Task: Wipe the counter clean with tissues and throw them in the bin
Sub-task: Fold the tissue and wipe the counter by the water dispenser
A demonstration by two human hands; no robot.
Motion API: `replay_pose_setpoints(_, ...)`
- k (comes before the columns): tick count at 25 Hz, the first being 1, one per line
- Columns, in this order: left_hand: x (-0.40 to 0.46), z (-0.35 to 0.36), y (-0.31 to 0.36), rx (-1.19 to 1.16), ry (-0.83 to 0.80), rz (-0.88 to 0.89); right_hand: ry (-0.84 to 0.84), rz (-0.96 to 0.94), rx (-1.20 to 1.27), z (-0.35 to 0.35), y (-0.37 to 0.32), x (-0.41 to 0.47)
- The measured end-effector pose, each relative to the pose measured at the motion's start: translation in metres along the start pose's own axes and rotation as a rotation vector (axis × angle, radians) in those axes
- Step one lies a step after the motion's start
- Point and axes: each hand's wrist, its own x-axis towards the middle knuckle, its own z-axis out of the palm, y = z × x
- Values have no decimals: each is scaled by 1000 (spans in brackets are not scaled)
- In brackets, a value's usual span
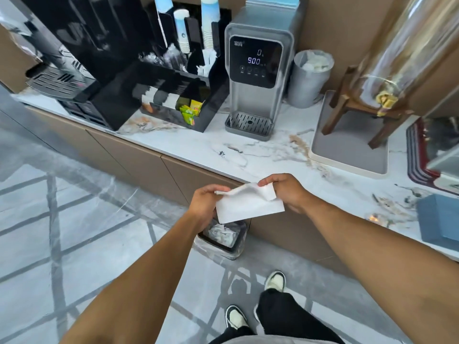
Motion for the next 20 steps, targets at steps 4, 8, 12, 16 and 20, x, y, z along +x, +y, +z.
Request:
replay_pose_setpoints(4,36,-9,11,-28,-13,-56,-41,110,160,-3,-6,41)
replay_pose_setpoints(8,73,-15,38,113,74,-58,-40,-18,-76,-1,-14,89)
replay_pose_setpoints(12,106,-17,69,495,151,68,-94,-138,-148,11,-27,132)
replay_pose_setpoints(16,134,-22,88,574,168,111,-24,-146,-190,23,-42,165)
replay_pose_setpoints(20,171,-35,98,649,236,157,21,-208,-371,39,-53,195)
